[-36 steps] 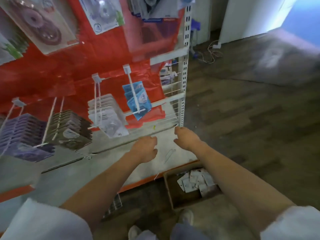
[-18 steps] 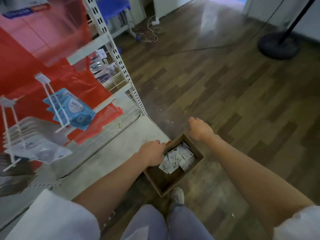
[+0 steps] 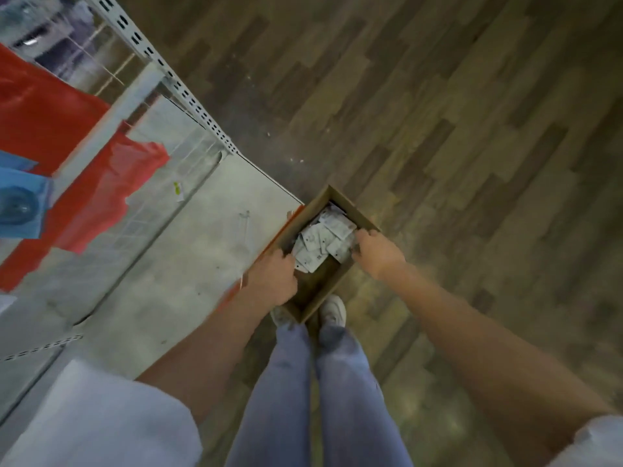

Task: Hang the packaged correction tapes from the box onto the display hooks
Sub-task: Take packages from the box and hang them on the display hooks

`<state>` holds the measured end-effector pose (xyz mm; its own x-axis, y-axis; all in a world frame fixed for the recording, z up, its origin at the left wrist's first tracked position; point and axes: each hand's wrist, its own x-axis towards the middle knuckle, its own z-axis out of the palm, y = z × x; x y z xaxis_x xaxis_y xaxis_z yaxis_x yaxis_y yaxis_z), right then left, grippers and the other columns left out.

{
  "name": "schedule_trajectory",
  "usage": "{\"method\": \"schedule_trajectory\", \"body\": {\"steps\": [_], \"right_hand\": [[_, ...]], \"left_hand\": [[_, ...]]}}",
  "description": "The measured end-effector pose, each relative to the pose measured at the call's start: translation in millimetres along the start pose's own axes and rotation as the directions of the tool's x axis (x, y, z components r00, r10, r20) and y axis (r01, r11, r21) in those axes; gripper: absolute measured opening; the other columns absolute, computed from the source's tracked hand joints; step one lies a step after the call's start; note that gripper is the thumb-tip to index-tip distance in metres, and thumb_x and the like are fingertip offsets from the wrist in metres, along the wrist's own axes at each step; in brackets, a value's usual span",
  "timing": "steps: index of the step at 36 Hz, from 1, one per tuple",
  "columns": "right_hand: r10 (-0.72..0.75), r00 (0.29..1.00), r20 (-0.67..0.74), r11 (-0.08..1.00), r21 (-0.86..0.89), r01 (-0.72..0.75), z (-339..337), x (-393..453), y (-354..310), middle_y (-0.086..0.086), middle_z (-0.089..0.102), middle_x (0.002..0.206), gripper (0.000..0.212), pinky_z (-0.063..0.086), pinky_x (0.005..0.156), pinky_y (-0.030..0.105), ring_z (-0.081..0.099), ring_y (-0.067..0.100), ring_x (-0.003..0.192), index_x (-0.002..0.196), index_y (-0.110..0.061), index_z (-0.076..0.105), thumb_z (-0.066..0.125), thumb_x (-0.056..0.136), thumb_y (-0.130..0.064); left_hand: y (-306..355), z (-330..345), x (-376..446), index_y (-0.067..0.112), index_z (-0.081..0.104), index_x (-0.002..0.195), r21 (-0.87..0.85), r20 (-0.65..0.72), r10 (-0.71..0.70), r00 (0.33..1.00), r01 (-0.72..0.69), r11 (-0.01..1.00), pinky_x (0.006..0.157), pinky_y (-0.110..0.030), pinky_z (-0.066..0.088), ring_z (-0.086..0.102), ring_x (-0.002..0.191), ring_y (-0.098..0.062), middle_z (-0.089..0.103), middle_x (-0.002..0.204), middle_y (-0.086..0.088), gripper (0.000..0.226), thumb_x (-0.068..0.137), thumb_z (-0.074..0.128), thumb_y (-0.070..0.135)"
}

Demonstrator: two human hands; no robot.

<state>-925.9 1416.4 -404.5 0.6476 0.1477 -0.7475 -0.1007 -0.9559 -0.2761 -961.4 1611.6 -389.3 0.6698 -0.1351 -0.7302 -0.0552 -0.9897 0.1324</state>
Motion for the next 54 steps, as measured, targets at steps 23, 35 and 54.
{"method": "schedule_trajectory", "body": {"steps": [23,35,54], "right_hand": [[0.023,0.999,-0.034,0.998,-0.057,-0.025,181,266,66,0.012,0.049,0.129,0.037,0.045,0.093,0.038,0.05,0.029,0.119,0.132,-0.009,0.042,0.047,0.096,-0.014],[0.044,0.995,-0.095,0.992,-0.11,-0.054,214,329,106,0.014,0.048,0.126,0.031,0.042,0.074,0.035,0.054,0.034,0.109,0.126,-0.008,0.046,0.045,0.096,-0.015],[0.05,0.999,-0.012,0.988,0.146,-0.047,168,199,63,0.01,0.049,0.126,0.034,0.041,0.088,0.031,0.051,0.027,0.115,0.129,-0.01,0.049,0.046,0.095,-0.012]], "left_hand": [[-33,235,312,0.008,0.053,0.118,-0.389,0.084,-0.156,0.984,0.176,0.904,0.083,-0.035,0.048,0.057,0.107,-0.028,0.059,0.114,-0.01,0.03,0.096,0.049,0.027],[-2,309,430,0.004,0.051,0.129,-0.871,0.406,-0.292,0.866,0.464,0.164,0.086,-0.033,0.05,0.055,0.112,-0.026,0.059,0.123,-0.01,0.051,0.084,0.069,0.018],[-12,208,278,0.0,0.058,0.121,-0.799,0.147,-0.409,0.901,0.352,0.488,0.094,-0.044,0.05,0.057,0.11,-0.035,0.06,0.12,-0.018,0.038,0.089,0.054,0.02]]}}
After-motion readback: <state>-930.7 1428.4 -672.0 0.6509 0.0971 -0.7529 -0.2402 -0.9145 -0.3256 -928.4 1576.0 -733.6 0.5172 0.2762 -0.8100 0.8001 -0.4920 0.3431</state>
